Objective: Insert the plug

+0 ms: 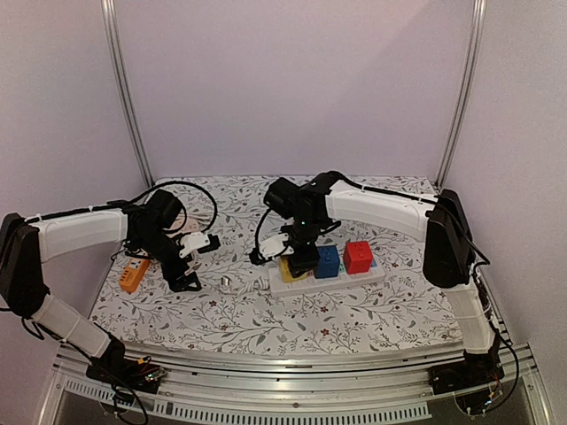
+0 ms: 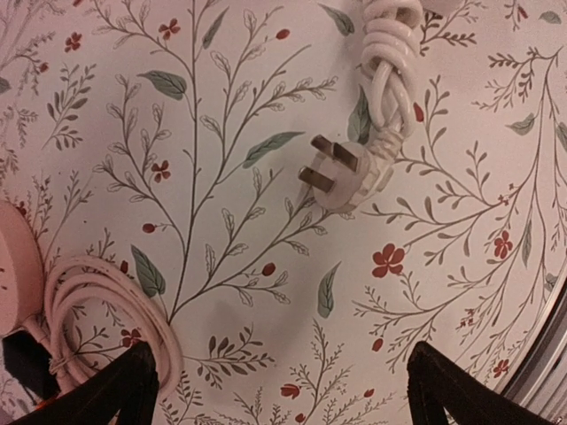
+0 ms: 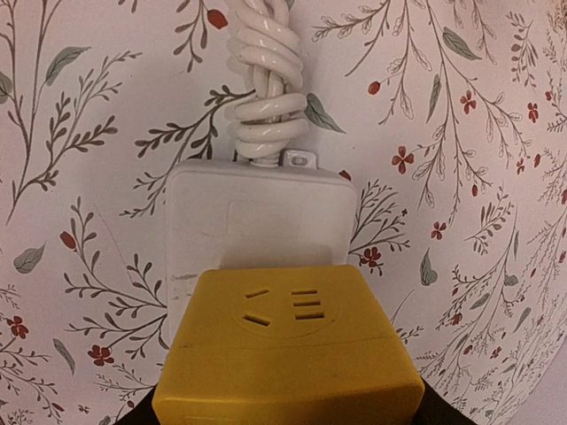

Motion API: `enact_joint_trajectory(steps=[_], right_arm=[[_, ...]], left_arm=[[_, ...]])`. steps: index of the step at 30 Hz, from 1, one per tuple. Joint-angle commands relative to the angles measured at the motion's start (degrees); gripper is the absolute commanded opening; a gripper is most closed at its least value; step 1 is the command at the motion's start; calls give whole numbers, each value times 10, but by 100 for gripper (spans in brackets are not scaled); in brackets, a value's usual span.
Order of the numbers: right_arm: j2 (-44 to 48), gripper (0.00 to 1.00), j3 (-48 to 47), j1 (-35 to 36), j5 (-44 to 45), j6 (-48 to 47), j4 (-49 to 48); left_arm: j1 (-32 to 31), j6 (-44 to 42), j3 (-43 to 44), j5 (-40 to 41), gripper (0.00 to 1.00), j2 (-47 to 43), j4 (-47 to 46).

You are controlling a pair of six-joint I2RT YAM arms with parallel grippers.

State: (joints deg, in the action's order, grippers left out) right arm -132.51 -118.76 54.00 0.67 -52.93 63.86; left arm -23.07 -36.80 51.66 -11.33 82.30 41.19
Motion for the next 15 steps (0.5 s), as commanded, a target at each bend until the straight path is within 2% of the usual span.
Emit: enact_joint_trajectory(steps=[1,9,15], right_arm=[[-56,0,113,5,18,-2,35],[22,0,163,28,13,15,46],[38,0,149,34,0,22,46]], left_arm=[[6,1,4,-8,98,1,5],[6,-2,8,-20,98,-2,13],[6,-4,6,-22,98,1,13]])
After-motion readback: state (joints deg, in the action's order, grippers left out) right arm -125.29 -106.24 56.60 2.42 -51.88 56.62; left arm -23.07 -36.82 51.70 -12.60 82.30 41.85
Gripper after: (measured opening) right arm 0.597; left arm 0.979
